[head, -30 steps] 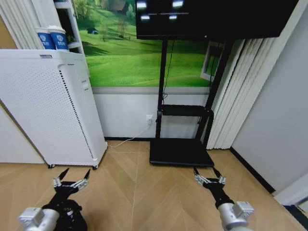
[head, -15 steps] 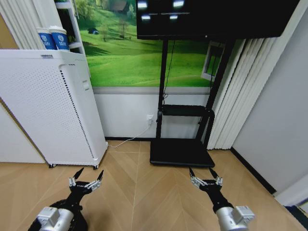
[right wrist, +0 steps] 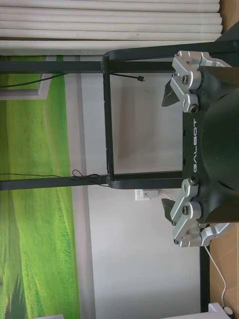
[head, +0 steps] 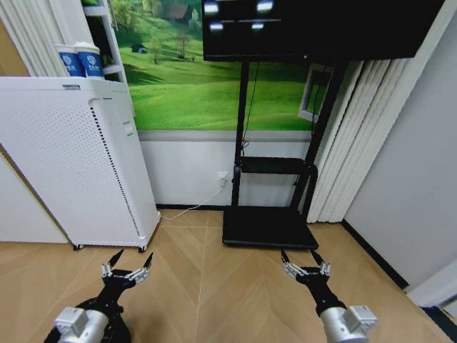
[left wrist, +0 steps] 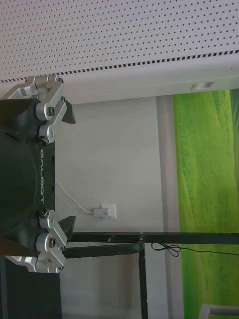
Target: Pick up the trash bin and place the garbage on the floor into it.
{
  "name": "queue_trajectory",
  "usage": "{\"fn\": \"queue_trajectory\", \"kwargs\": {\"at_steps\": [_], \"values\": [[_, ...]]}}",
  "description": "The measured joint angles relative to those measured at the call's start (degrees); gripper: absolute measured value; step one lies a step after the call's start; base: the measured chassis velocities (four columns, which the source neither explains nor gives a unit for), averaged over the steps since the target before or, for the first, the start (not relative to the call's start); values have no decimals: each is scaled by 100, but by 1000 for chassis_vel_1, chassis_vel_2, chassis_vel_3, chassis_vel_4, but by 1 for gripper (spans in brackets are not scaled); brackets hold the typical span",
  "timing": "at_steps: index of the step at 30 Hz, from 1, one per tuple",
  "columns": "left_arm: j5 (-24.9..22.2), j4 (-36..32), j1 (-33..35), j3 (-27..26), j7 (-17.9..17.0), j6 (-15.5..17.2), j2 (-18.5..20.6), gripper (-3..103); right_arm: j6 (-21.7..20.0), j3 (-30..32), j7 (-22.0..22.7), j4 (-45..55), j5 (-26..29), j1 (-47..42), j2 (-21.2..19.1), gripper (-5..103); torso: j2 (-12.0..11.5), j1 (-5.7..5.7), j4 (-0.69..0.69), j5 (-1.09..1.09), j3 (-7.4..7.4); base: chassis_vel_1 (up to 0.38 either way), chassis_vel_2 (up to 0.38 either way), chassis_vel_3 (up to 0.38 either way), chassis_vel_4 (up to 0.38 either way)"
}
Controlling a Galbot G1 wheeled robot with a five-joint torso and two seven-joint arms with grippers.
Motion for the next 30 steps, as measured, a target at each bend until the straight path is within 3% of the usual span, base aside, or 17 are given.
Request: {"fn": "queue_trajectory", "kwargs": {"at_steps": [30], "values": [[-8,8,2,-8,6,-1,-2,100,7,1,1,-10,5,4,-1,100,753,216,0,0,539,0,0,0,0]]}}
